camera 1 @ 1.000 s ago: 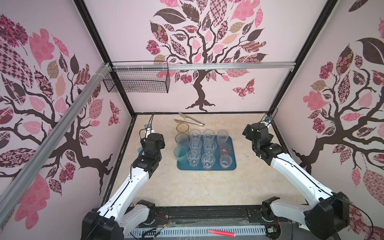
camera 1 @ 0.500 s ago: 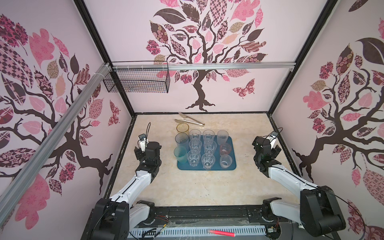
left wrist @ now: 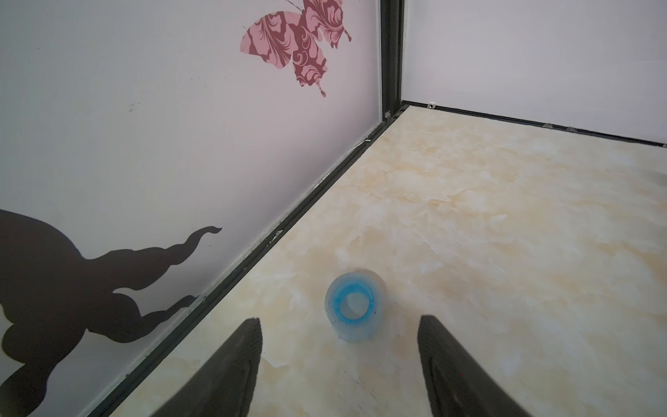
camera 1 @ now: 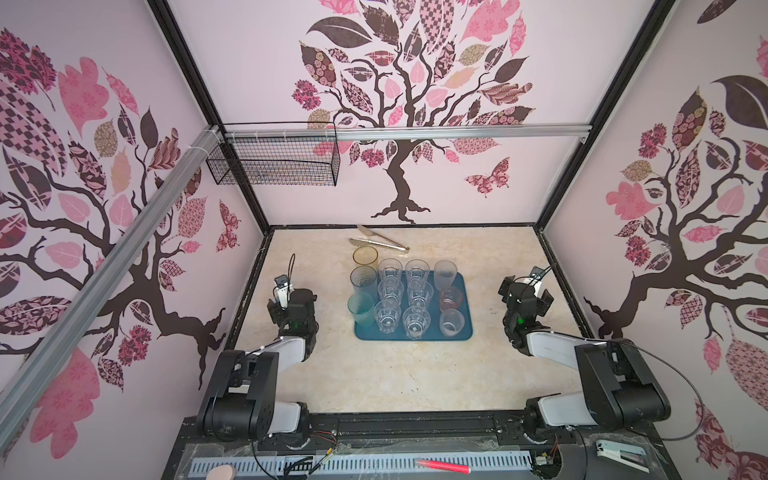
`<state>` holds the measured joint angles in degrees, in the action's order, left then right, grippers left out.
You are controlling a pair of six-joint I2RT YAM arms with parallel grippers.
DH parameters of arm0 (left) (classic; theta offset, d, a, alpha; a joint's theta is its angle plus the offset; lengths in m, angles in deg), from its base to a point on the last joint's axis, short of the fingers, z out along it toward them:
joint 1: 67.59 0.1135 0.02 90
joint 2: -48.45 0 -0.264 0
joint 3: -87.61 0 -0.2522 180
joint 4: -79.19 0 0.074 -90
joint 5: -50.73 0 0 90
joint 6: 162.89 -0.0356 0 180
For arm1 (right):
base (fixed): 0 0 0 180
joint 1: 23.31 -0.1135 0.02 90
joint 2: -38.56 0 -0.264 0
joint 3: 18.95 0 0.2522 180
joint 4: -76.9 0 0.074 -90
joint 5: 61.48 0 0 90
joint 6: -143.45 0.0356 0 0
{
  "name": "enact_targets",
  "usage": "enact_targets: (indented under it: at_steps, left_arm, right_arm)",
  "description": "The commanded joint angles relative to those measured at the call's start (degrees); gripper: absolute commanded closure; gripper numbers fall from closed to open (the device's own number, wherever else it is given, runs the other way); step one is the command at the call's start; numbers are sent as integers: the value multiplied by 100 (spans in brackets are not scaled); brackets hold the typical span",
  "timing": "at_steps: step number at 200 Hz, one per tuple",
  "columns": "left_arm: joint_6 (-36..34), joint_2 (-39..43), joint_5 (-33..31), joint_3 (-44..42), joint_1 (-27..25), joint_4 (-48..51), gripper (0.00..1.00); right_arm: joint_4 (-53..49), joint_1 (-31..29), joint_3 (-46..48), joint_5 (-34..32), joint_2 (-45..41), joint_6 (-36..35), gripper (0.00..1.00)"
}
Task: Place the glasses into the tray
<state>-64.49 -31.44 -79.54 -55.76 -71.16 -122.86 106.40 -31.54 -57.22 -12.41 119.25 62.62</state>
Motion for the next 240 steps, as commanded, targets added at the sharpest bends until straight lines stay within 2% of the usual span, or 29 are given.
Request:
enact_targets:
  at_steps: [1, 13, 28, 50, 69, 96, 131, 150, 152, 154, 157, 169, 186, 206, 240]
  left_arm:
    - [176, -209, 690, -198, 168, -881, 28]
    - [199, -390, 791, -125, 251, -981, 28]
    - [157, -361, 1073, 9, 267, -635, 28]
    - [26, -432, 1335, 4, 270, -754, 28]
    - [-112, -538, 1613, 96, 273, -732, 29]
    - [-251, -698, 1882, 309, 278, -477, 27]
    - [-252, -705, 1891, 314, 272, -473, 25]
    - [-245, -718, 1893, 336, 270, -447, 19]
    - [-254, -715, 1892, 339, 274, -434, 15]
    - [-257, -721, 1896, 347, 275, -435, 7]
    - [-258, -732, 1899, 356, 272, -425, 3]
    - [-266, -755, 2022, 361, 321, -432, 3]
    - [-259, -731, 2032, 338, 323, -448, 2]
    - [-265, -716, 2032, 317, 323, -464, 2]
    - [-274, -678, 2043, 279, 323, -523, 2]
  right_arm:
    - [298, 2, -111, 236, 66, -118, 1]
    - [434, 13, 8, 438, 42, -195, 0]
    - [647, 84, 225, 668, 155, -127, 1]
    - [2367, 148, 877, 762, 588, -266, 1]
    - [1399, 155, 562, 917, 430, -112, 1]
    - [1440, 178, 464, 1076, 595, -214, 0]
    - [1289, 407, 385, 1733, 628, -171, 0]
    - [1672, 518, 595, 2394, 650, -301, 0]
    - [1732, 536, 640, 2484, 650, -302, 0]
    - [1778, 560, 689, 2574, 670, -291, 0]
    - [1965, 570, 787, 2633, 732, -300, 0]
    - [3135, 561, 1044, 2604, 1103, -450, 0]
    - [2033, 540, 807, 2568, 736, -356, 1]
    - [2562, 527, 950, 2555, 870, -400, 0]
    - [2300, 494, 901, 2440, 784, -359, 0]
